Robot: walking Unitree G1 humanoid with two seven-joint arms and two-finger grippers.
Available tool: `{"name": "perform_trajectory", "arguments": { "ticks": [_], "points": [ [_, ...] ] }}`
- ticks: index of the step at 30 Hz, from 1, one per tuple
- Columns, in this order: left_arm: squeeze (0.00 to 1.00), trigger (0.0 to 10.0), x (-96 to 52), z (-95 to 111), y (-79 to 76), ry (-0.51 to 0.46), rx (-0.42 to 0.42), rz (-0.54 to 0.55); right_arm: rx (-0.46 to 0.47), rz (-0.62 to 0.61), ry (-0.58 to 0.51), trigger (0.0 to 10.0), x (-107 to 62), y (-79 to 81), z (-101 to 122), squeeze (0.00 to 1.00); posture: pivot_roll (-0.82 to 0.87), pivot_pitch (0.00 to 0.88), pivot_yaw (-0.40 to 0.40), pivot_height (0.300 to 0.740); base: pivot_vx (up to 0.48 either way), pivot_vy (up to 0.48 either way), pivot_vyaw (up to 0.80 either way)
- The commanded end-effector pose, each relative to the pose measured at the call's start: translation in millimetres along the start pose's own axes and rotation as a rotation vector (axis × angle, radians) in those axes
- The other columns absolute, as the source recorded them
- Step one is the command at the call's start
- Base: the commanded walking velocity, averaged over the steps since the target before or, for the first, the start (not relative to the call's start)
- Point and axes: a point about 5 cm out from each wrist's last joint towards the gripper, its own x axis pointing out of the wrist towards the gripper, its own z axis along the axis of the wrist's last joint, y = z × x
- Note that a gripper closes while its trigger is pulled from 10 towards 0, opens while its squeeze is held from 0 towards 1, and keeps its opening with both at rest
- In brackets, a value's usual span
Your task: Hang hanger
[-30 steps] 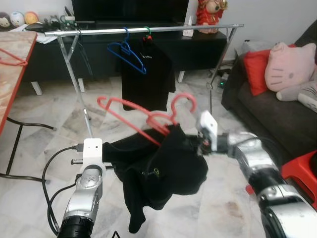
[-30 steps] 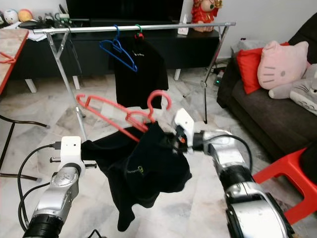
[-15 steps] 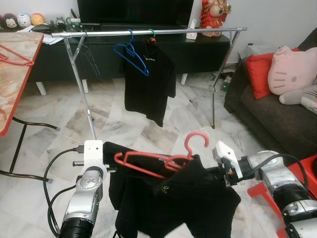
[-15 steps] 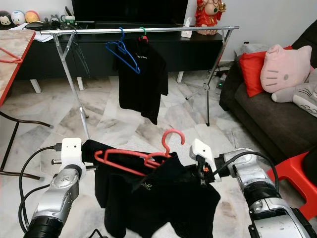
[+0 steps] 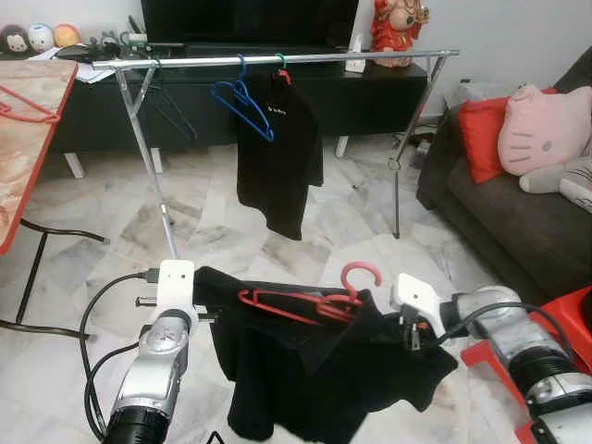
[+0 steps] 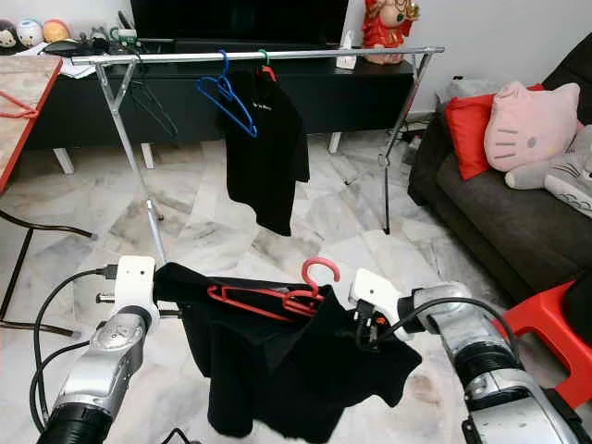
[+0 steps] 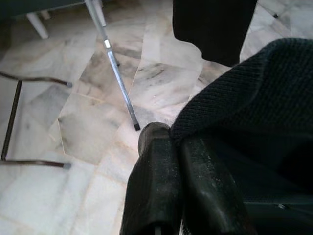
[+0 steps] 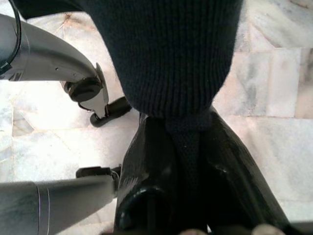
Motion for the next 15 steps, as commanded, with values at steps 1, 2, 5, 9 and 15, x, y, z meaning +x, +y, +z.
{"name": "perform_trajectory", "arguments": {
  "ticks": [1, 2, 5, 9, 15],
  "points": [
    [0.0, 0.0, -1.9, 4.5, -2.6, -0.012, 0.02, -0.027, -0.019, -0.038, 0.024, 0.0, -5.2, -4.7, 0.3, 0.0, 0.02, 0.0, -0.108, 0.716, 0.0, 0.0, 0.0],
    [0.0, 0.0, -2.7, 7.0, -4.8, -0.02, 0.032, -0.047, -0.029, -0.031, 0.046, 0.0, -2.8, -3.2, -1.5, 0.0, 0.02, 0.0, -0.108, 0.716, 0.0, 0.0, 0.0],
    [0.0, 0.0, -3.3, 13.7, -7.3, -0.041, 0.028, -0.073, -0.064, -0.046, 0.099, 0.0, 0.9, -2.2, -4.4, 0.0, 0.02, 0.0, -0.11, 0.716, 0.0, 0.0, 0.0],
    [0.0, 0.0, -4.2, 23.9, -10.5, -0.076, 0.006, -0.113, -0.083, -0.098, 0.144, 0.0, 5.6, -3.9, -6.1, 0.0, 0.02, 0.0, -0.111, 0.716, 0.0, 0.0, 0.0],
    [0.0, 0.0, -7.2, 39.9, -15.0, -0.113, -0.003, -0.198, -0.076, -0.257, 0.224, 0.0, 11.7, -10.9, -10.2, 0.0, 0.02, 0.0, -0.107, 0.716, 0.0, 0.0, 0.0]
  ]
}}
